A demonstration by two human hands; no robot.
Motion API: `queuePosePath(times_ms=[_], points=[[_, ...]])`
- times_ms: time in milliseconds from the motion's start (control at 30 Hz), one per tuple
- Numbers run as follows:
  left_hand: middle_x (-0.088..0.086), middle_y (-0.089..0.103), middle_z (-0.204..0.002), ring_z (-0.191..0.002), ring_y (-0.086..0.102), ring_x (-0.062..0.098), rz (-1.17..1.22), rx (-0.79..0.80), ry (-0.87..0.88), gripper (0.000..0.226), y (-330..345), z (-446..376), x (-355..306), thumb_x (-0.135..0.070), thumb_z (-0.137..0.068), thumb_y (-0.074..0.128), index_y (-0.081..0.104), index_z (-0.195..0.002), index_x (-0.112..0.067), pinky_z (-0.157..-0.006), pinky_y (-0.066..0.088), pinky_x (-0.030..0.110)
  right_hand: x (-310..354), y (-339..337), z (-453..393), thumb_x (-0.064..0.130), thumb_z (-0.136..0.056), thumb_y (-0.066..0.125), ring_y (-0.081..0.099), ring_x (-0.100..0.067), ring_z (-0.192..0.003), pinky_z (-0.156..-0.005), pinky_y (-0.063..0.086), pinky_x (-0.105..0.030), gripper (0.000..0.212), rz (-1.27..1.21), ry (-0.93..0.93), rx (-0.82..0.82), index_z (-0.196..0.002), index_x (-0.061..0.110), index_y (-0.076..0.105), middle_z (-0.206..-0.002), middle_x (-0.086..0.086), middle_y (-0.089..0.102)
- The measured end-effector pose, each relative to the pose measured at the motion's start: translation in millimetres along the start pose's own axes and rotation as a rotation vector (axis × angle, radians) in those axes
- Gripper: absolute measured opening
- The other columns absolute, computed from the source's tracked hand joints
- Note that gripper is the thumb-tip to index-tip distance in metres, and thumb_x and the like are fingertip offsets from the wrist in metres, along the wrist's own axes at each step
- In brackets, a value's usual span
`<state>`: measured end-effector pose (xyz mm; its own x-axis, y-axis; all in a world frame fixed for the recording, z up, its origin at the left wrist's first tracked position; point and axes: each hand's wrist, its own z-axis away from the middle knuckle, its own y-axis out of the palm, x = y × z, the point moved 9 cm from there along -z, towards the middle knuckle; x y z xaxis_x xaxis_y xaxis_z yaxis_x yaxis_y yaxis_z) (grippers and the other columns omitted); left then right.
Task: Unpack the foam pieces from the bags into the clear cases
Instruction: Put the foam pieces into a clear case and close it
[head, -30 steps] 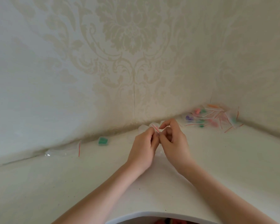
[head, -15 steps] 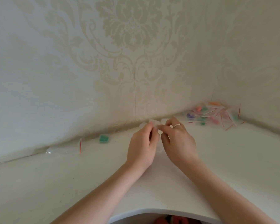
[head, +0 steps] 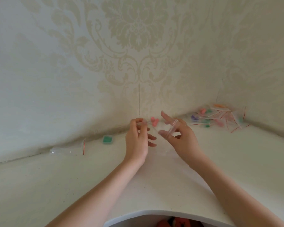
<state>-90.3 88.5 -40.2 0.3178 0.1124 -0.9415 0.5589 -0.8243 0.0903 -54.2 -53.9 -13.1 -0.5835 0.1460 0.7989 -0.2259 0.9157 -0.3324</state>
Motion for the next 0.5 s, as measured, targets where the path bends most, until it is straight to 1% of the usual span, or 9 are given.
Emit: queuePosePath(times_ms=[67,133,167,233,267,300,367,433,500], points=[[0.011,0.064,-0.092,-0.062,0.065,0.015,0.067,0.029,-0.046,0.016,3.4,-1.9,5.1,-0.023,-0.096,0.051,0.059,-0.099,-0.009,-0.053,0.056,0.032,-0.5,4.1,0.0,0.023,-0.089,0.063,0.052,0.000,-0.094,-0.069,0.040,-0.006,0.027,0.012,-0.003,0.044,-0.098,0.048,0.058,-0.125,0.007,0.054],[0.012,0.066,-0.089,-0.066,0.068,0.017,0.056,0.028,-0.033,0.017,3.7,-1.7,3.7,-0.021,-0.092,0.058,0.062,-0.093,-0.005,-0.056,0.056,0.028,-4.6,6.5,-1.1,0.020,-0.094,0.057,0.051,-0.002,-0.095,-0.069,0.041,-0.005,0.028,0.012,0.001,0.069,-0.098,0.048,0.057,-0.126,0.007,0.054],[0.012,0.066,-0.086,-0.068,0.068,0.017,0.041,0.024,-0.021,0.016,3.4,-2.1,3.0,-0.019,-0.091,0.061,0.062,-0.091,-0.003,-0.056,0.056,0.026,-7.4,7.5,-1.3,0.019,-0.095,0.054,0.051,-0.005,-0.093,-0.068,0.041,-0.005,0.030,0.003,0.011,0.075,-0.101,0.048,0.057,-0.123,0.007,0.055],[0.011,0.066,-0.082,-0.070,0.068,0.015,0.024,0.031,-0.004,0.016,3.9,-2.6,2.5,-0.016,-0.089,0.064,0.063,-0.089,0.000,-0.058,0.056,0.025,-10.6,8.8,-1.2,0.017,-0.096,0.051,0.050,-0.009,-0.083,-0.066,0.041,-0.006,0.036,-0.012,0.026,0.080,-0.122,0.042,0.055,-0.108,0.013,0.057],[0.011,0.067,-0.081,-0.071,0.068,0.016,0.027,0.037,-0.007,0.018,4.5,-2.3,2.8,-0.017,-0.087,0.066,0.063,-0.089,0.000,-0.058,0.056,0.025,-11.2,8.5,-1.3,0.018,-0.096,0.051,0.049,-0.008,-0.077,-0.065,0.040,-0.006,0.038,-0.017,0.029,0.072,-0.127,0.040,0.054,-0.101,0.018,0.058],[0.012,0.068,-0.080,-0.072,0.069,0.018,0.038,0.042,-0.023,0.019,5.6,-1.9,4.0,-0.018,-0.086,0.067,0.063,-0.088,0.001,-0.059,0.056,0.025,-12.1,7.0,-1.6,0.019,-0.096,0.052,0.050,-0.004,-0.075,-0.066,0.040,-0.006,0.036,-0.022,0.032,0.053,-0.125,0.039,0.056,-0.094,0.022,0.060],[0.014,0.070,-0.081,-0.073,0.070,0.021,0.072,0.053,-0.059,0.018,8.5,-1.1,6.5,-0.016,-0.087,0.065,0.060,-0.088,0.001,-0.059,0.055,0.024,-14.6,1.4,-2.6,0.019,-0.096,0.053,0.054,0.002,-0.074,-0.069,0.040,-0.006,0.025,-0.040,0.041,-0.002,-0.111,0.037,0.064,-0.084,0.027,0.063],[0.012,0.071,-0.080,-0.068,0.070,0.020,0.105,0.057,-0.088,0.011,10.1,-1.2,8.4,-0.011,-0.091,0.060,0.056,-0.089,-0.001,-0.058,0.055,0.024,-19.3,-3.8,-3.4,0.021,-0.096,0.053,0.055,0.000,-0.073,-0.066,0.040,-0.010,0.018,-0.060,0.074,-0.050,-0.094,0.032,0.067,-0.082,0.022,0.065],[0.010,0.071,-0.077,-0.065,0.070,0.018,0.127,0.056,-0.108,0.007,10.0,-1.6,10.3,-0.009,-0.092,0.057,0.054,-0.088,-0.004,-0.057,0.054,0.022,-23.1,-6.1,-3.9,0.018,-0.095,0.053,0.054,-0.003,-0.072,-0.064,0.040,-0.015,0.017,-0.062,0.104,-0.067,-0.086,0.025,0.066,-0.083,0.015,0.066]])
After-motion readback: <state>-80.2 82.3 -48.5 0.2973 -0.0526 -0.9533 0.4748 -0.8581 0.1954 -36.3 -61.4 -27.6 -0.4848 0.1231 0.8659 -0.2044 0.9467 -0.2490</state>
